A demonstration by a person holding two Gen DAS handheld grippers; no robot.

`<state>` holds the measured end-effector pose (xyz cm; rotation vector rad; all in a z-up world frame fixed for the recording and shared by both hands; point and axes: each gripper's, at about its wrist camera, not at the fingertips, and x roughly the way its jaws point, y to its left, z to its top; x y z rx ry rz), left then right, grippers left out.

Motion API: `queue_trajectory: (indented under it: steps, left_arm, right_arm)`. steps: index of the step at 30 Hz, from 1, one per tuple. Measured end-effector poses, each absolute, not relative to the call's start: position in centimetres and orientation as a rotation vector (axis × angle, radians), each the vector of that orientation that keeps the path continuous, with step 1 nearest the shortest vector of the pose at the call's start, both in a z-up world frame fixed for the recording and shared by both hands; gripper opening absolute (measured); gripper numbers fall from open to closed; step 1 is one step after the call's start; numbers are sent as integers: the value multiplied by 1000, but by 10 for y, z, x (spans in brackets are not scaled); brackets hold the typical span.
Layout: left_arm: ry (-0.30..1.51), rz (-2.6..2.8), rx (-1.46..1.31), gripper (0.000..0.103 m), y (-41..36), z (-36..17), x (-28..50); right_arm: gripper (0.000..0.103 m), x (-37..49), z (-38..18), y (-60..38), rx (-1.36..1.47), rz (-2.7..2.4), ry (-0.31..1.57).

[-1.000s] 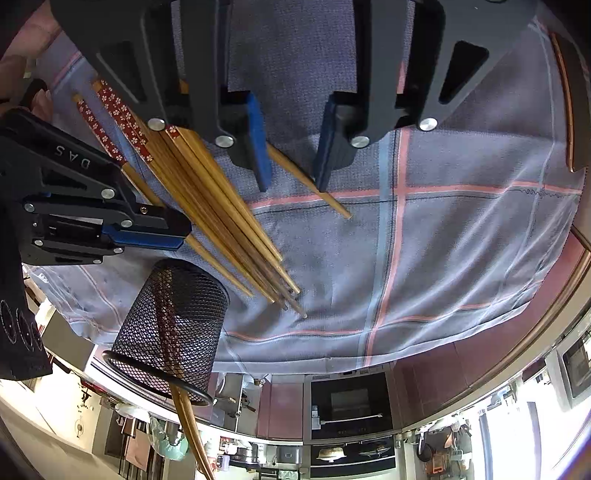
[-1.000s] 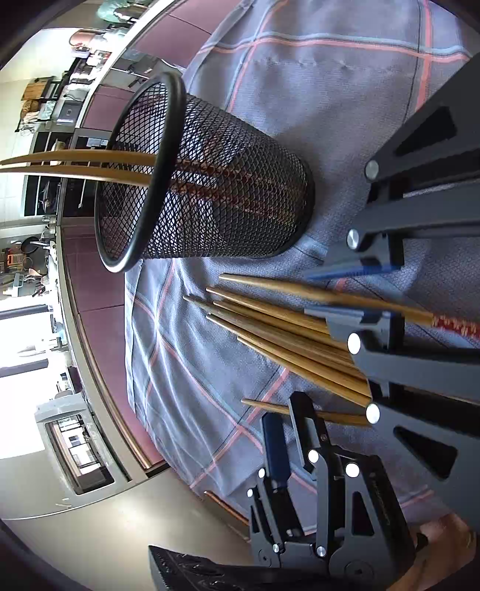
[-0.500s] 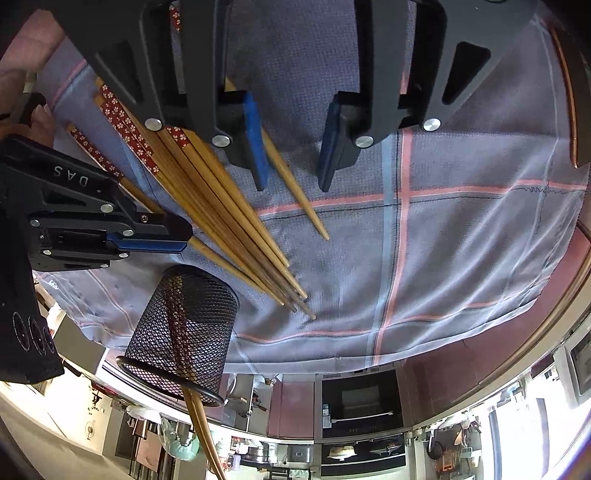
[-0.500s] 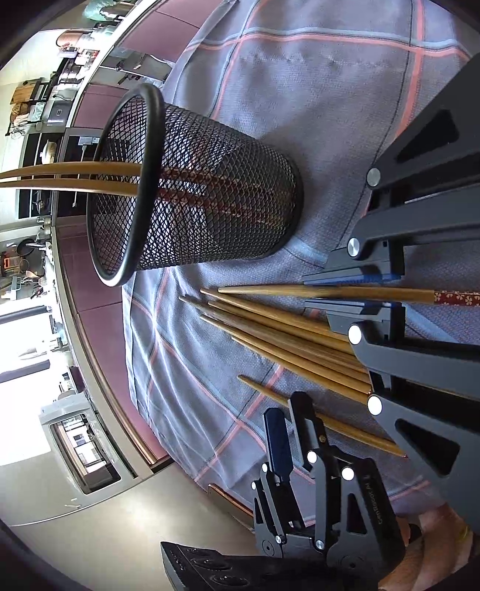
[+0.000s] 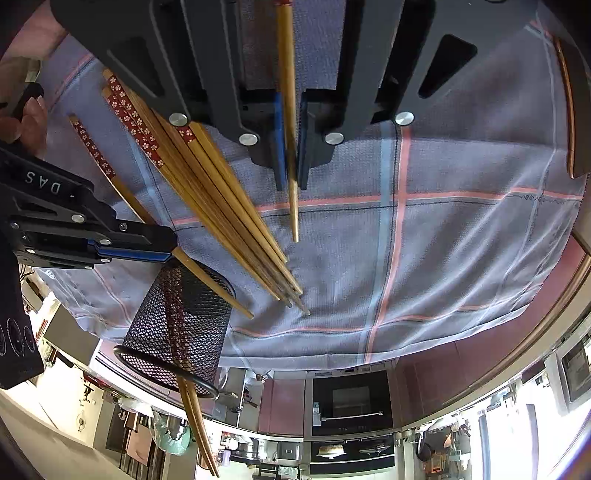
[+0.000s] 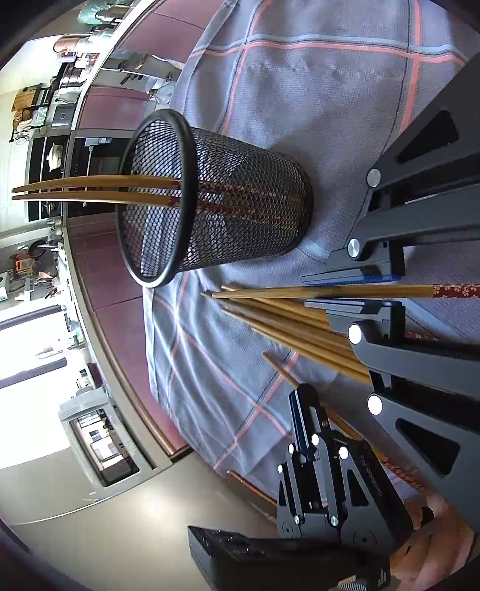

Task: Organize utensils
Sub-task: 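Lift the chopstick upright and lower it into the black mesh cup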

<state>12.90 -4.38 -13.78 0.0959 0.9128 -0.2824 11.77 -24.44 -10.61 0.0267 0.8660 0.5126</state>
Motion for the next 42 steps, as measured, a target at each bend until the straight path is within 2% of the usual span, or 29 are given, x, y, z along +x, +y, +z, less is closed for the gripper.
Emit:
queue_trajectory:
  steps: [31, 42]
  left_arm:
    - [634, -526, -82, 6, -17, -5, 80]
    - [544, -564, -130, 6, -17, 34, 84]
  right_arm:
    - [6, 89, -20, -285, 143, 574, 583]
    - [6, 91, 4, -300, 135, 555, 505]
